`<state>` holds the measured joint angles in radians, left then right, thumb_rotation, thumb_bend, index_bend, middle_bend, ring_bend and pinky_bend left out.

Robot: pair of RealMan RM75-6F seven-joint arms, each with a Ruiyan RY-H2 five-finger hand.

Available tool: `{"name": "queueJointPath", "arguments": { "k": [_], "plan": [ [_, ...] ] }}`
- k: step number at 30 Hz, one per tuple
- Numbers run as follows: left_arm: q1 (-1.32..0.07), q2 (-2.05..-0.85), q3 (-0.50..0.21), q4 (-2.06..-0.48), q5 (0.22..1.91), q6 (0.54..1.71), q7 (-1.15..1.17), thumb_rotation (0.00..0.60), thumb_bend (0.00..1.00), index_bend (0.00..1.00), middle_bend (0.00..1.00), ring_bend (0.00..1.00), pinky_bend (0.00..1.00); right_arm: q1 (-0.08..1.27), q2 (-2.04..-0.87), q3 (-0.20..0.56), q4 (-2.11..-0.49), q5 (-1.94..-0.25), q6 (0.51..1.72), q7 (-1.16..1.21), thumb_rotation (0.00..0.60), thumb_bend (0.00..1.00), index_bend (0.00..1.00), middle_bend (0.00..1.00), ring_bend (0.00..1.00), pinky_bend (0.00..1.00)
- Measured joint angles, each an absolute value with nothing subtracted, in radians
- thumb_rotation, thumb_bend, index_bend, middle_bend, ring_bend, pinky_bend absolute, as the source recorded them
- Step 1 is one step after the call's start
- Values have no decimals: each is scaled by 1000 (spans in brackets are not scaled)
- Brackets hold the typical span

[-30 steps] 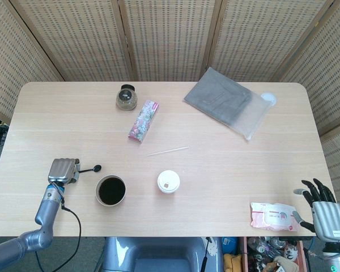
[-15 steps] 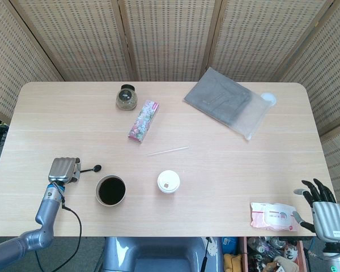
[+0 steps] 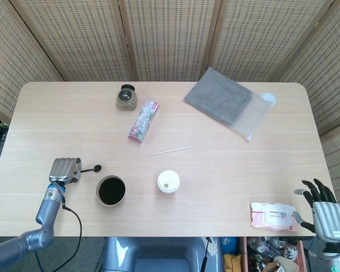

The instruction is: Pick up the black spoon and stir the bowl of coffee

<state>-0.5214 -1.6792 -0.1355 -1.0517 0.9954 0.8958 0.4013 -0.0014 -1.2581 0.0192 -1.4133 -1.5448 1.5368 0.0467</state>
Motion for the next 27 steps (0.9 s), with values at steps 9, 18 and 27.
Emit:
{"name": "queueJointPath", "arguments": {
  "k": [9,18,27],
  "plan": [
    [-522,-1684,-134,-1051,994,898,403,600,440,481,786,732,698,-5,-1257,19,-1413,-1544,1540,47,600,383,368,277,108,192],
    [-523,-1688,-134,-1046,988,898,409,600,414,481,786,732,698,-8,-1257,19,-1412,-1542,1542,48,600,383,368,277,108,192],
    [-524,-1693,-135,-1045,987,901,411,600,411,481,786,732,698,-12,-1256,19,-1412,-1542,1546,49,600,383,368,277,108,192]
  ]
}}
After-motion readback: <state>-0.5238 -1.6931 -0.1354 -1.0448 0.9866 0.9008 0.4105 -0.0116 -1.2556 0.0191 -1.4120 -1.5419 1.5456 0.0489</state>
